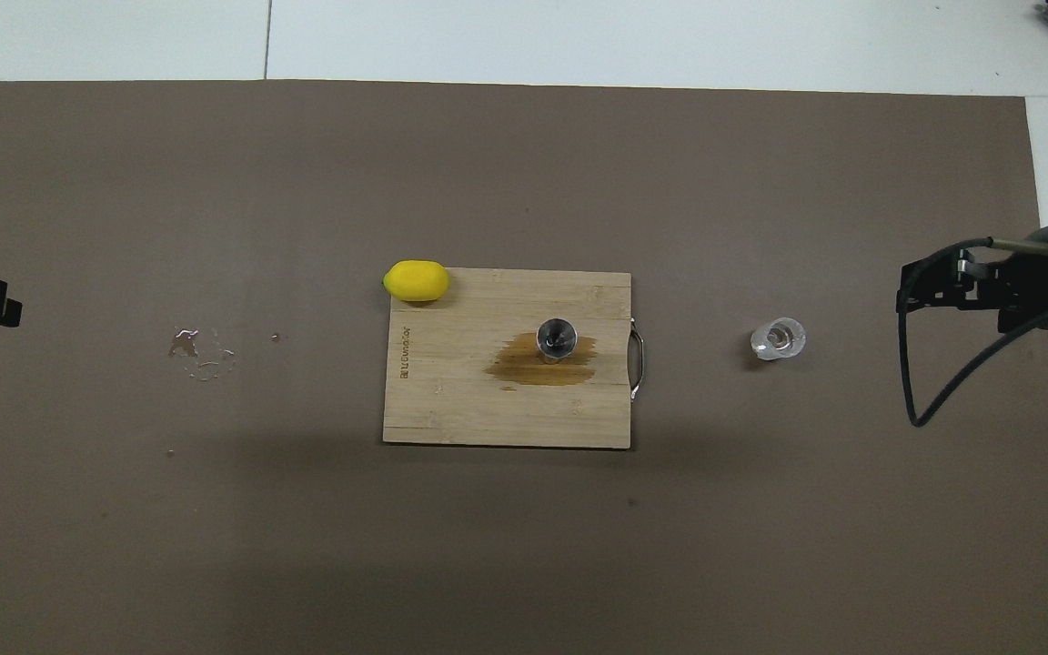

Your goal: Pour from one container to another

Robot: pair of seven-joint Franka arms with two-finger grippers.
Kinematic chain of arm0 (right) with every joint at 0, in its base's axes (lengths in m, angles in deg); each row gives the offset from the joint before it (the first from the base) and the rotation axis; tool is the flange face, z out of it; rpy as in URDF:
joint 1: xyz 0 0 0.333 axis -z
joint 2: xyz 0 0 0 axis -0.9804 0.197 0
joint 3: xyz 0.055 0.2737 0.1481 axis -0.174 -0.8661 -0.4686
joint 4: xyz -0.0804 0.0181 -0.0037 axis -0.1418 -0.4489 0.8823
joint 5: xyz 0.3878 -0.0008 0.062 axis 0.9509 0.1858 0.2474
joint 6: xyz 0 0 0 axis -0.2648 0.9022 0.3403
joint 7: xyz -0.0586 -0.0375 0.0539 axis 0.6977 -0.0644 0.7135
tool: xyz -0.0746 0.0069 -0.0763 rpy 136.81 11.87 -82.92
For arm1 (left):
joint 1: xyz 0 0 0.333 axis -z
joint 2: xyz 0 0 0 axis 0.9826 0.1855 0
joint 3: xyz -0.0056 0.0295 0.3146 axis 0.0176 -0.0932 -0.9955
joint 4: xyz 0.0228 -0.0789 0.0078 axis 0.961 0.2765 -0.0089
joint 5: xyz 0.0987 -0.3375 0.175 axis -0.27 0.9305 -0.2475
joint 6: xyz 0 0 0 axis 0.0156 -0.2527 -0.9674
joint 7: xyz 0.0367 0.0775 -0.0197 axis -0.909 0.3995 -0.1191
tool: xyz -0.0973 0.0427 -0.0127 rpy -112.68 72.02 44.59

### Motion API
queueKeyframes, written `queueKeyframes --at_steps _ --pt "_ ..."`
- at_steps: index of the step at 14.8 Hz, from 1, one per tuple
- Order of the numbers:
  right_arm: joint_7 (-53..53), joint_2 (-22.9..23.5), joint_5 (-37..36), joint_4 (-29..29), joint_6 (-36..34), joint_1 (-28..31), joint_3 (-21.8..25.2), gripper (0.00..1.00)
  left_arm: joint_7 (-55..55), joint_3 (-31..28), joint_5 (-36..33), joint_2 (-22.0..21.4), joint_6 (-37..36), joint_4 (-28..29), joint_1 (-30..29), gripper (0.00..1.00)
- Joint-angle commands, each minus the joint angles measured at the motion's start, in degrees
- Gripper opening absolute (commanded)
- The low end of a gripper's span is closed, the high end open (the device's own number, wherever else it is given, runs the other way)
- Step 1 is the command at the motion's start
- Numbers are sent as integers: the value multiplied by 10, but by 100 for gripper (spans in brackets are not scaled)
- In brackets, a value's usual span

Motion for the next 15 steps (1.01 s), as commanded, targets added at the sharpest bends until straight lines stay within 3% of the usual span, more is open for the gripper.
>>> queueKeyframes --at_steps 1,15 --pt "24 -10 -24 15 -6 0 -5 100 -12 -9 -13 -9 14 15 13 100" --pt "33 -16 -23 27 -10 0 -6 100 -18 -9 -13 -9 4 12 38 100"
